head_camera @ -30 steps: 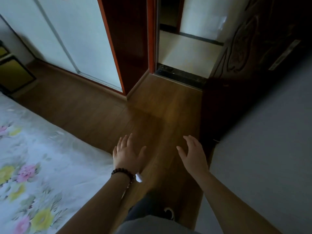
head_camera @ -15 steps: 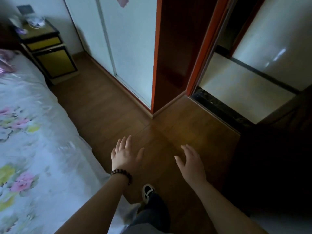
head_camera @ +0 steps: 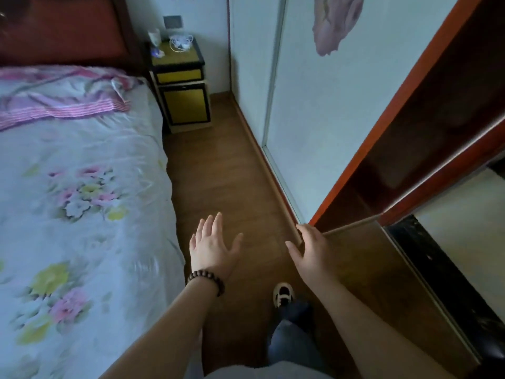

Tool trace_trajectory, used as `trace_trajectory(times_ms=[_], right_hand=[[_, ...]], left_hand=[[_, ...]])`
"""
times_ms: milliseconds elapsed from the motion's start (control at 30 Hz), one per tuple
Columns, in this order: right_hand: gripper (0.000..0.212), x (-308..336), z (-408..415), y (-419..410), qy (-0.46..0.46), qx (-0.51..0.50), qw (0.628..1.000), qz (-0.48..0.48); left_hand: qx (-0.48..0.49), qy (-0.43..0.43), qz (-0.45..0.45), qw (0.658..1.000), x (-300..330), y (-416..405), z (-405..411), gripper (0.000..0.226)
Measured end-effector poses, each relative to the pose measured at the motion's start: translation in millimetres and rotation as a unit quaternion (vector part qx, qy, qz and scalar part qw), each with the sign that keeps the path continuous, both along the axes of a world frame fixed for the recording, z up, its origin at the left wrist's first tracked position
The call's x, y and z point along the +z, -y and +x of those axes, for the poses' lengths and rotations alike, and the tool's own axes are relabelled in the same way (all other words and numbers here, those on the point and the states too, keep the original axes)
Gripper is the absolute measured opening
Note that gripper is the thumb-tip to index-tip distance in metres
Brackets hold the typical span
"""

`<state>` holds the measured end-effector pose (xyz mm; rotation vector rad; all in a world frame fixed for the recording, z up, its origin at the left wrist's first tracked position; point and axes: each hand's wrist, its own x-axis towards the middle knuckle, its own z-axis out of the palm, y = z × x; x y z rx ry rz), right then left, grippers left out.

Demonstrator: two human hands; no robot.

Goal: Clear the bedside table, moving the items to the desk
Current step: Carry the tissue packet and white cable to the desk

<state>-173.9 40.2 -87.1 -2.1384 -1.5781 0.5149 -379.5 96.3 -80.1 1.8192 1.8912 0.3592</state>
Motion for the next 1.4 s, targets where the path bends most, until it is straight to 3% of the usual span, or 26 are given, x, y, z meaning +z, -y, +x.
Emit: trace_trajectory(times_ms=[233,500,800,1033,1400], right_hand=[[0.052,-16,21,-193,0.022,0.069,0.997,-0.002],[0.049,15,46,-428,0.012,0.141,0.989,0.031],[0.050,5,31,-609,0.006,0.198,0.980,0.028],[0.049,-8,-11,-785,0.007,0.220,0.974,0.044],[0.051,21,-99,-1061,0.004,0.215,0.975,0.056]], left_hand=[[0.091,-0.022,0.011,0.996,-14,-156,10,0.074],[0.156,-0.044,0.029,0.986,14,-355,29,0.073],[0.205,-0.038,0.011,0.978,15,-524,15,0.073],[0.214,-0.036,0.023,0.976,0,-686,-36,0.072],[0.209,-0.034,0.024,0.977,14,-952,-129,0.071]])
